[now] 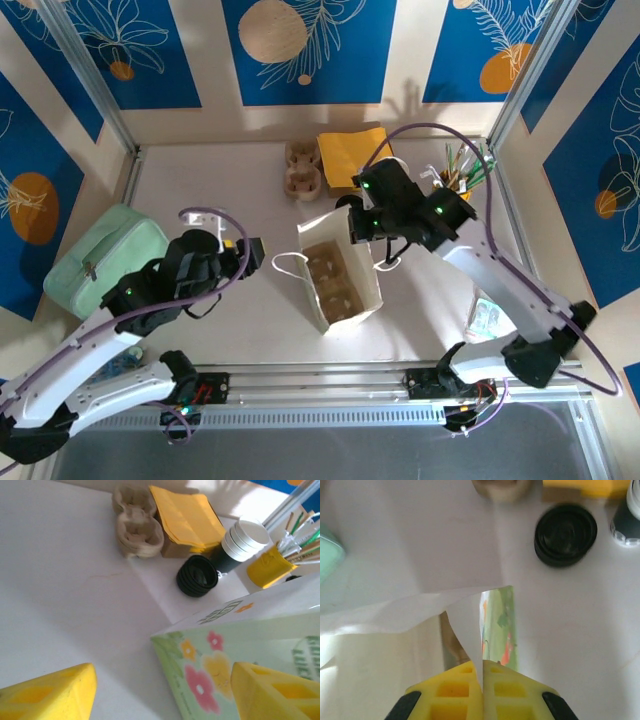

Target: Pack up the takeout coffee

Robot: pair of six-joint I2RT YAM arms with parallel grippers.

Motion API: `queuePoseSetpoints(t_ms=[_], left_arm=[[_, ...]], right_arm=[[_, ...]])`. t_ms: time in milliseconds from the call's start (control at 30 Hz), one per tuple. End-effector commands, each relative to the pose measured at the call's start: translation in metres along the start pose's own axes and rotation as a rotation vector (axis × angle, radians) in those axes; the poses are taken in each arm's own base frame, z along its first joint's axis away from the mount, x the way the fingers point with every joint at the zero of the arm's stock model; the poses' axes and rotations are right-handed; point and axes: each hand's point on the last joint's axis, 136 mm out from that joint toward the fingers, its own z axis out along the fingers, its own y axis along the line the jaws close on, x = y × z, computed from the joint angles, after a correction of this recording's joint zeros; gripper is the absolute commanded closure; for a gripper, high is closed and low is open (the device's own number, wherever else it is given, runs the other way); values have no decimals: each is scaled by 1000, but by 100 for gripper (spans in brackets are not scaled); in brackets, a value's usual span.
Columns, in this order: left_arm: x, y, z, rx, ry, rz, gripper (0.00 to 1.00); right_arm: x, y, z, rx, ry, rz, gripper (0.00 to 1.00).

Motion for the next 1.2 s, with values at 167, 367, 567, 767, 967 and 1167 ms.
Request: queuePoseSetpoints(t_ms=[167,367,567,767,967,1167], left_arm=[[-6,22,-9,-62,-90,-33,26],[-4,24,-10,-59,-93,-43,25],[-3,26,-11,-64,-93,-46,25],[-4,25,-12,-62,-90,-45,24],[-4,25,-12,-61,-88,-45,24],[-4,24,-13,-58,-83,-48,24]], right_arm=[[-28,15,-35,-133,-293,11,100],[-24,34,-42,-231,-369,-46,100],[-21,47,-46,-264,-397,-81,100],[-22,46,-46,-223,-346,-27,100],[-21,53,-43,-225,-239,45,100],[-15,53,-32,-217,-122,146,100]])
